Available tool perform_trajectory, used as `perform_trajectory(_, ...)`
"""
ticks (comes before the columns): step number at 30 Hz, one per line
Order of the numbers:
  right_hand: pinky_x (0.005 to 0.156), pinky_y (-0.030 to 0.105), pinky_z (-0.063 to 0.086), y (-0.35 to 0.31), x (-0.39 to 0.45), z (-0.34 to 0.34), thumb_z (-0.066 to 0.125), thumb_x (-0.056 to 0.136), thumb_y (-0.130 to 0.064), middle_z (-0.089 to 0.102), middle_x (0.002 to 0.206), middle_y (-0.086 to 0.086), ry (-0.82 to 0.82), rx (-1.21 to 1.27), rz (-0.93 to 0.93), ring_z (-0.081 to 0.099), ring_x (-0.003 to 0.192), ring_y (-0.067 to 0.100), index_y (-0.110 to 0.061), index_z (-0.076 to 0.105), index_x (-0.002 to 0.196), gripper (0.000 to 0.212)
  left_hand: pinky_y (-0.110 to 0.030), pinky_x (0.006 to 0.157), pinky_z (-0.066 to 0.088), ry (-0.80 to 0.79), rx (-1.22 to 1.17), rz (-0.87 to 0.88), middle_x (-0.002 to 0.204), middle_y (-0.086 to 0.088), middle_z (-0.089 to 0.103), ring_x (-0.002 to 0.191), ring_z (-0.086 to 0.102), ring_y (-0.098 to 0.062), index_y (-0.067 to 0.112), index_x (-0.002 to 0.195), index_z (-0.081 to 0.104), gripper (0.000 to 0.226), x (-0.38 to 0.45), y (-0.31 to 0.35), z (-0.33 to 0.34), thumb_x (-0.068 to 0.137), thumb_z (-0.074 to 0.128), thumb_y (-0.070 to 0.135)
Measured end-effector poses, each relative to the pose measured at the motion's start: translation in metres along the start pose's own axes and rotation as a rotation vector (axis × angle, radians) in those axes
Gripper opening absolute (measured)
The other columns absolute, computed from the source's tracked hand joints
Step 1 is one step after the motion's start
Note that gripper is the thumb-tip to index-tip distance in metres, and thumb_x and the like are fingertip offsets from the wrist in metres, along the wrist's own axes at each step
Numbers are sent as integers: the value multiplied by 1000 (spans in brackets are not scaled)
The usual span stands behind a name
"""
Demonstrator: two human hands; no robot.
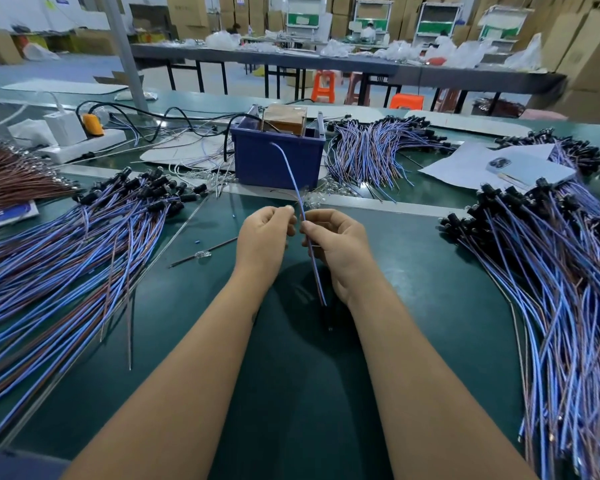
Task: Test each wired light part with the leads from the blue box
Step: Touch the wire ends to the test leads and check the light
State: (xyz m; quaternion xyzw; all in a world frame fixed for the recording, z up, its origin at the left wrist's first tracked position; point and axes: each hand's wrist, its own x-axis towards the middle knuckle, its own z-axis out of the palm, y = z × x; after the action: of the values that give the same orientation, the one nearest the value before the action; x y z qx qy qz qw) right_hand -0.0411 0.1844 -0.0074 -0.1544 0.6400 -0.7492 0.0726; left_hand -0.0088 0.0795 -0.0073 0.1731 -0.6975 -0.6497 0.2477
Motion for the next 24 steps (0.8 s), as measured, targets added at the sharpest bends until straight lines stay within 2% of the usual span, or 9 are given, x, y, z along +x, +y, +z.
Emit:
perform_trajectory(2, 57, 15, 47, 1, -1, 3, 64, 86, 3, 65, 64, -5, -31, -59, -31, 56, 55, 4, -16, 66, 78, 21, -22, 57, 45, -20, -91, 3, 67, 10, 66, 62, 57, -6, 23, 76, 69, 24, 2, 0, -3, 95, 55, 27)
perform_trajectory(6, 56, 17, 45, 4, -3, 7, 65, 83, 7, 61, 63, -1, -95, -179, -40, 52, 52, 4, -13, 63, 77, 21, -34, 74, 50, -21, -198, 50, 67, 10, 68, 67, 62, -9, 22, 80, 71, 17, 4, 0, -6, 93, 62, 19)
perform_trajectory(11, 57, 21, 46, 6, -1, 8, 64, 85, -4, 61, 61, -6, -24, -149, -13, 54, 55, 7, -16, 62, 75, 16, -23, 67, 49, -94, -294, -44, 68, 8, 69, 65, 62, -6, 20, 84, 73, 18, 5, -1, -8, 94, 59, 14)
perform_trajectory(14, 56, 22, 46, 8, 2, 7, 64, 91, -20, 65, 76, -3, 75, -86, -6, 56, 59, 6, -21, 61, 83, 8, -16, 60, 49, -156, -233, -77, 72, 7, 72, 64, 62, -2, 18, 87, 73, 17, 4, -1, -9, 94, 59, 13)
perform_trajectory(17, 54, 16, 48, 9, 2, 6, 61, 93, -15, 66, 74, -5, 106, -47, -27, 59, 56, -1, -22, 64, 87, 9, -19, 63, 49, -233, -107, -46, 84, -3, 73, 72, 64, -9, 12, 95, 73, 16, 2, -2, -8, 96, 57, 10)
perform_trajectory(21, 55, 24, 51, 8, 0, 7, 63, 91, -9, 65, 72, 1, 136, -60, -38, 63, 68, 16, -23, 67, 81, 18, -21, 63, 51, -281, 10, 19, 90, -13, 73, 69, 65, -12, 5, 101, 70, 15, 0, -4, -3, 96, 56, 6)
perform_trajectory(24, 74, 36, 57, 8, 1, 8, 65, 89, -7, 67, 83, 9, 170, -76, -50, 63, 78, 21, -23, 67, 76, 21, -25, 64, 56, -251, -16, 8, 78, -7, 72, 68, 67, -13, 11, 89, 71, 13, 1, -5, -3, 92, 60, 4)
